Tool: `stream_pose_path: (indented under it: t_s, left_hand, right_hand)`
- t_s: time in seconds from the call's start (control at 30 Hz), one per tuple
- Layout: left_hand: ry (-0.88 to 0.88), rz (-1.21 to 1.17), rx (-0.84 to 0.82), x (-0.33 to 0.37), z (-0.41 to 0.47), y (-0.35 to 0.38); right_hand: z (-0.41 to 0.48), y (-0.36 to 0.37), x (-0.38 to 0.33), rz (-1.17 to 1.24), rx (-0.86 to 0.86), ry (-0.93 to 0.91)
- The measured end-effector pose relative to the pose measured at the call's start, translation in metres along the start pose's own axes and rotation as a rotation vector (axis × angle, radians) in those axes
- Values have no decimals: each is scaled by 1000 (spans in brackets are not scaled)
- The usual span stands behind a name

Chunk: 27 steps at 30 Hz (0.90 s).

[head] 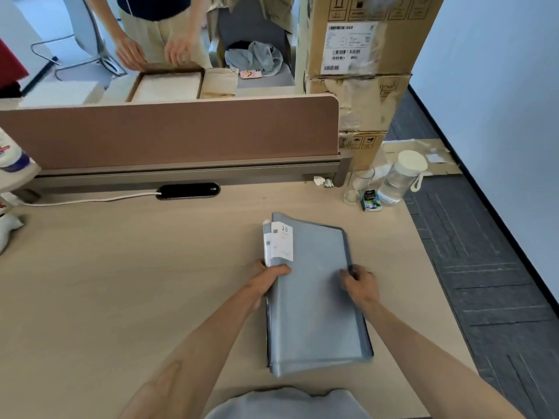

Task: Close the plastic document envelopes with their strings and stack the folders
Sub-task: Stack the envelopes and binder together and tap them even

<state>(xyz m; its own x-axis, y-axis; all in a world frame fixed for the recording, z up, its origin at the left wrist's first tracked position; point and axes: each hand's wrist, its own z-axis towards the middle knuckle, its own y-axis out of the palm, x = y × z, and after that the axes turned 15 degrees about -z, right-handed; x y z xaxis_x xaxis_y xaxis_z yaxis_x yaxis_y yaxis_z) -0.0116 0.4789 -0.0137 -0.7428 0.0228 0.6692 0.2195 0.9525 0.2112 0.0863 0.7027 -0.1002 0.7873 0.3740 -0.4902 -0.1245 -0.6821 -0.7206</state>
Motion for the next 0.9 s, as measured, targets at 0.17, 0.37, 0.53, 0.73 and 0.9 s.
stream_pose_path:
  t_s: [0.17,0.37,0.53,0.73,0.9]
  left_hand:
    - [141,-67,12,5,-14,-14]
    - [220,-140,92,21,-34,-67]
    - [372,-97,118,52,-60,-126]
    - [649,-88,68,101,-94,-177]
    - [673,28,4,122,-92,-206]
  right_hand:
    - [-23,-1,-24,227,-59,-15]
    - [-47,9,-78,422,-187,-65]
    - [-73,20,-152,492,-253,-153]
    - [-111,33,-226,540,-35,-436]
    - [-137,43,-237,576,95,-521]
